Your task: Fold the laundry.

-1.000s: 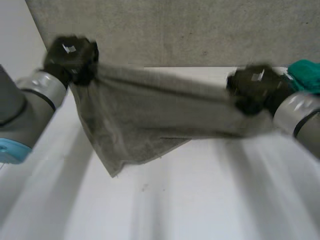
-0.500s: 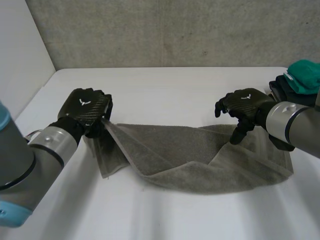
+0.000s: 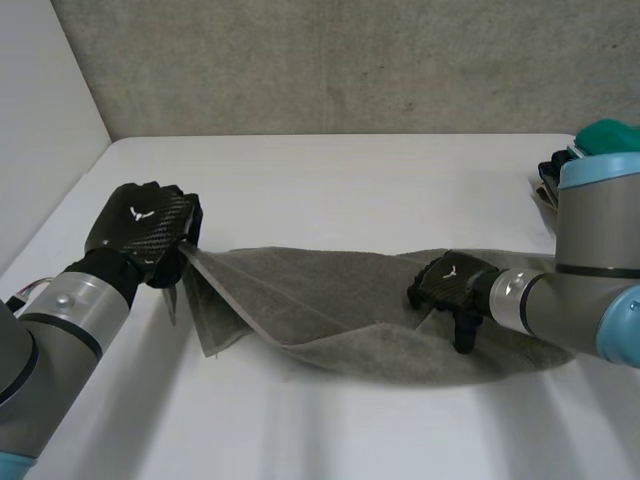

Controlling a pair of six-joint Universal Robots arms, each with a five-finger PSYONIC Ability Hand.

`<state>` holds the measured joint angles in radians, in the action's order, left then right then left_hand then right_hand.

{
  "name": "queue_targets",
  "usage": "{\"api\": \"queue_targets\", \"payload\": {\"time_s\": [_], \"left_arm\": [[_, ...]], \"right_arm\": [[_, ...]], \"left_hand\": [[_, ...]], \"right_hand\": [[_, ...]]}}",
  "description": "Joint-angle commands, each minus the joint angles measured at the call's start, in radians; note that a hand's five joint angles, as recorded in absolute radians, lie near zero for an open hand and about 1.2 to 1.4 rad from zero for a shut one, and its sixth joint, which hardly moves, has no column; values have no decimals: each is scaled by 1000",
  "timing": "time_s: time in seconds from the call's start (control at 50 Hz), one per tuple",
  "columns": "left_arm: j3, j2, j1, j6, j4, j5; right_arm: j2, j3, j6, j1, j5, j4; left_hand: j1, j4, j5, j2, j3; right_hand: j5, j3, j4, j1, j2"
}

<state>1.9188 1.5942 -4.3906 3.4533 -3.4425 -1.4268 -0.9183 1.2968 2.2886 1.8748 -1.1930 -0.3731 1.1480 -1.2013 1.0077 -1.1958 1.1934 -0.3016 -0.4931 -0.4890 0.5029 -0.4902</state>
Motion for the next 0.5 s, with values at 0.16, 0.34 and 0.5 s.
{"api": "queue_targets", "payload": {"time_s": [0.16,0.34,0.5], "left_arm": [[-9,-5,-20,1,-17,0],[-38,-63,-50,4,12,2],[-27,-27,-70,4,43,43]], "right_arm": [[-97,58,22,-20,-2,155],[-446,52,-33,-109,-19,-171],[-484,88,-101,-137,-5,-255]], "left_hand": [[248,-195,214,-200,203],[248,-195,214,-200,203],[248,-195,214,-200,203]], "right_hand": [[-920,-903,-907,893,-906],[-920,-903,-907,893,-906],[-764,-747,-751,737,-750]]}}
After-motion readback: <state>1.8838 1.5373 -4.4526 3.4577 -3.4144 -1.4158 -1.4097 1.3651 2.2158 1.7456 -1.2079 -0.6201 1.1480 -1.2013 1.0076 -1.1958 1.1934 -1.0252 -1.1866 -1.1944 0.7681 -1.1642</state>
